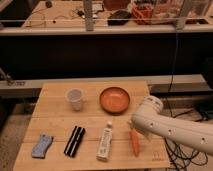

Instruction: Drag the pepper across the table

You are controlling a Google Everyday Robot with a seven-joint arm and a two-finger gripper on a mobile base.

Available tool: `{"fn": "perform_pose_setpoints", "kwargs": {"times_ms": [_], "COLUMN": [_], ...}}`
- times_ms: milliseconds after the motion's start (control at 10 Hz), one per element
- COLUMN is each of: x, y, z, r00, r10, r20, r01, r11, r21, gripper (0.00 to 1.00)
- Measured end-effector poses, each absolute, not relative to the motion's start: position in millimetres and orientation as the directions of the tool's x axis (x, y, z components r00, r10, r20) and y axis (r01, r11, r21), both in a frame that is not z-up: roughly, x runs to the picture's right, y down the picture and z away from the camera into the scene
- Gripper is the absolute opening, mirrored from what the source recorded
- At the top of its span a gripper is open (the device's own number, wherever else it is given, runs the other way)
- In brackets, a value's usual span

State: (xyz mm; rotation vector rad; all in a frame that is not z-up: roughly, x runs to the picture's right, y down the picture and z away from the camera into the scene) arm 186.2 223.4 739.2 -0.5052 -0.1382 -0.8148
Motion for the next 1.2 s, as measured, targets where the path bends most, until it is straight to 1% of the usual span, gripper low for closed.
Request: {"fn": "perform_pose_setpoints", "kwargs": {"times_ms": [700,1200], "x": [197.3,203.5], "y": [252.0,272.0], "z": [750.2,750.2], "r00": [0.636,0.598], "r10": [-0.680,-0.691], "r20": [0.366,0.406], "r01": [0.771,0.801], "r11": [0.544,0.513], "r21": [-0.330,-0.308], "gripper": [0.80,0.80]}}
